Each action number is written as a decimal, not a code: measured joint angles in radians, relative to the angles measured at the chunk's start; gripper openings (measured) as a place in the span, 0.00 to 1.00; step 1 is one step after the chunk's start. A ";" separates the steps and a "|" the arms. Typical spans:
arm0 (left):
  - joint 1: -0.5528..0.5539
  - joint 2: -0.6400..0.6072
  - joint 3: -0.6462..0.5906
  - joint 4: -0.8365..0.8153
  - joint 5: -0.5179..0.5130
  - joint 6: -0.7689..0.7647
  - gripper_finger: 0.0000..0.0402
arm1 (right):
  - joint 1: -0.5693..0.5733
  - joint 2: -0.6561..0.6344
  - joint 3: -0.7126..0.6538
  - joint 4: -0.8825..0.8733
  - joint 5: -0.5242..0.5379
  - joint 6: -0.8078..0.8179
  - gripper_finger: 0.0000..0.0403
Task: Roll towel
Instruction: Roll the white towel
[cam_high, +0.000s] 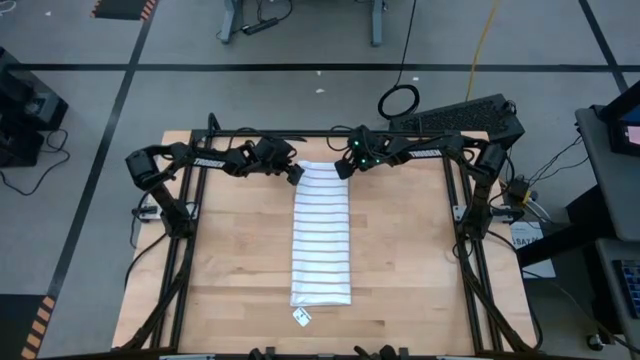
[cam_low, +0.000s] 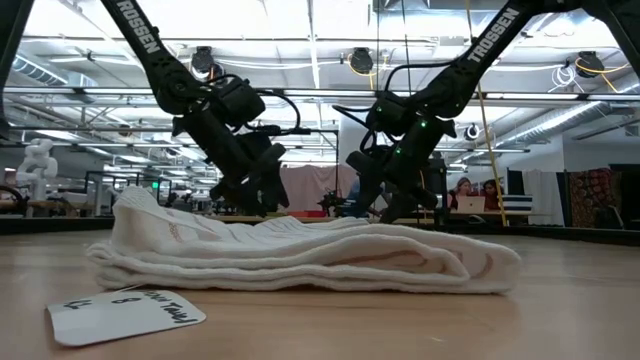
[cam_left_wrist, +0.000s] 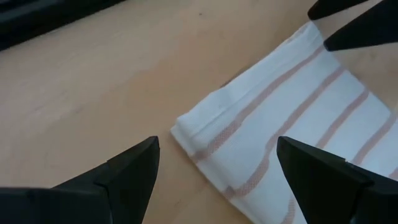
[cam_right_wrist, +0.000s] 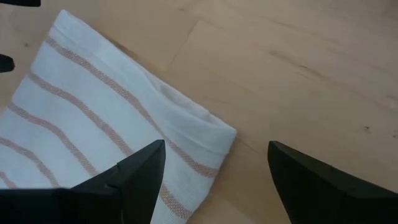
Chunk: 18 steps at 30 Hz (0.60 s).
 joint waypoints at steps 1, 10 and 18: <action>0.000 0.000 0.000 0.000 0.001 -0.009 0.82 | 0.000 0.000 0.000 0.000 -0.001 -0.001 0.68; 0.000 0.000 0.000 -0.003 -0.001 -0.098 0.82 | 0.000 0.000 0.000 0.013 -0.039 -0.010 0.68; -0.027 0.003 0.000 -0.013 0.008 -0.138 0.82 | 0.001 0.000 0.000 0.023 -0.041 -0.010 0.68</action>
